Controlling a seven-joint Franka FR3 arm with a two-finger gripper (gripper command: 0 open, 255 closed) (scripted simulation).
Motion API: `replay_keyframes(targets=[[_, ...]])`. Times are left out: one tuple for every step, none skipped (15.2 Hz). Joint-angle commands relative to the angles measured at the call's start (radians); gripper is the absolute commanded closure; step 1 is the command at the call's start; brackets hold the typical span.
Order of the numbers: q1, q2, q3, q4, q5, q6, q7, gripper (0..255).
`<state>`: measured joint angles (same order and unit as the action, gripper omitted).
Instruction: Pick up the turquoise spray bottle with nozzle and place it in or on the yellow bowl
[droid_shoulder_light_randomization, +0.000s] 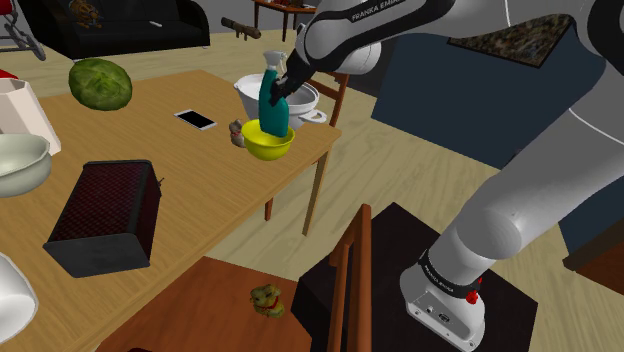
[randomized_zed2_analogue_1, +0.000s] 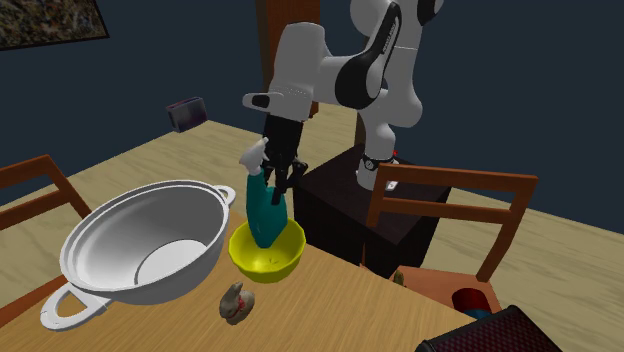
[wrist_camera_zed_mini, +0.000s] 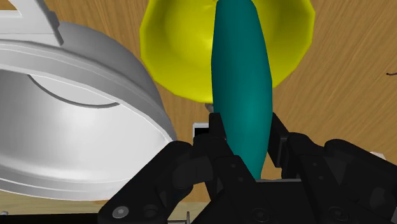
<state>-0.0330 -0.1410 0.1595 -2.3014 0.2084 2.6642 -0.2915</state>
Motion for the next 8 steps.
replay_keyframes(targets=[[0.000,0.000,0.000,0.000,0.000,0.000,0.000,0],[0.000,0.000,0.000,0.000,0.000,0.000,0.000,0],[0.000,0.000,0.000,0.000,0.000,0.000,0.000,0],[0.000,0.000,0.000,0.000,0.000,0.000,0.000,0],[0.000,0.000,0.000,0.000,0.000,0.000,0.000,0],[0.000,0.000,0.000,0.000,0.000,0.000,0.000,0],[-0.001,-0.032,-0.003,-0.003,0.002,-0.029,-0.001,0],[-0.002,-0.064,-0.007,-0.006,0.004,-0.059,-0.002,0]])
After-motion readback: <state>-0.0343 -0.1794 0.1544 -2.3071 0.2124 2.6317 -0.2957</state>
